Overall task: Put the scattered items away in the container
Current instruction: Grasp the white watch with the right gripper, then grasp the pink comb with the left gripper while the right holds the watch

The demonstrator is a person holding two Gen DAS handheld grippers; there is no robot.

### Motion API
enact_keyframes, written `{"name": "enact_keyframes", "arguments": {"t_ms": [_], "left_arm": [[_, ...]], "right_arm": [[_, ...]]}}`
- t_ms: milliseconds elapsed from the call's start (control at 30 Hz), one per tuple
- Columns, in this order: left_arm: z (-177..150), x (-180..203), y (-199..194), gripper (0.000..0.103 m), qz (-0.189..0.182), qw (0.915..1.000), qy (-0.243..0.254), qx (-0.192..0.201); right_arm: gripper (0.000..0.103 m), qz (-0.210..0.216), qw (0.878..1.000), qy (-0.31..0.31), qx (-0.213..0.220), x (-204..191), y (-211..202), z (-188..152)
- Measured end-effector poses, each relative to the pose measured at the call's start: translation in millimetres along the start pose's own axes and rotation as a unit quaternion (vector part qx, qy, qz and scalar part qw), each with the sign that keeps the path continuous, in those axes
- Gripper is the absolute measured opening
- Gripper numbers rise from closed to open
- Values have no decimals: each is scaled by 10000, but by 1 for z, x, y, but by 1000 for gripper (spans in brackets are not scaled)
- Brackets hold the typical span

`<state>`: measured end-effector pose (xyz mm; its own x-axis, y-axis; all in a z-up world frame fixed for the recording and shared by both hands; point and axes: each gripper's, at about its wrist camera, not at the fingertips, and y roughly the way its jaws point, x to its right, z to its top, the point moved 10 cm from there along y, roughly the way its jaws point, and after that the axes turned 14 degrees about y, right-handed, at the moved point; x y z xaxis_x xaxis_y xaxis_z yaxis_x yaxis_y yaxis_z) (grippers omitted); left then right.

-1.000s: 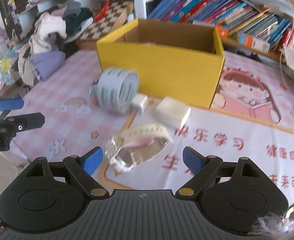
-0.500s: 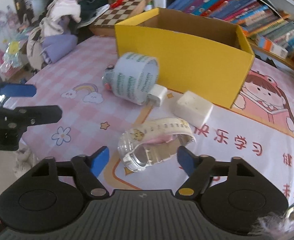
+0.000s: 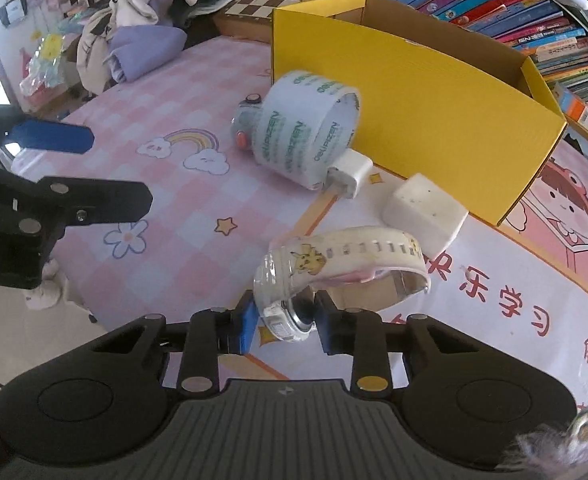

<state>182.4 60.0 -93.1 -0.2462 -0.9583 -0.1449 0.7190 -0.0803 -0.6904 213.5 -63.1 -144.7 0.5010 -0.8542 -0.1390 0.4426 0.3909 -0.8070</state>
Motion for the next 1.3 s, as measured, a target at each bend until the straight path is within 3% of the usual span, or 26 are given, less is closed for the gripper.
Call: {"name": "enact_keyframes", "arguments": {"t_ms": [167,833,1300], "left_arm": [[4,5,5,83,-77,10000,27,11],[14,50,47,81,-553,9969,546,-113],[14,78,86,58,-904,9903,983,-392]], "right_arm": [[16,-81,9999,21,144,8,-7,4],[15,-539,9980,127,301,49,-24,8],[15,-619,9970,340,315,74,-30,6]]}}
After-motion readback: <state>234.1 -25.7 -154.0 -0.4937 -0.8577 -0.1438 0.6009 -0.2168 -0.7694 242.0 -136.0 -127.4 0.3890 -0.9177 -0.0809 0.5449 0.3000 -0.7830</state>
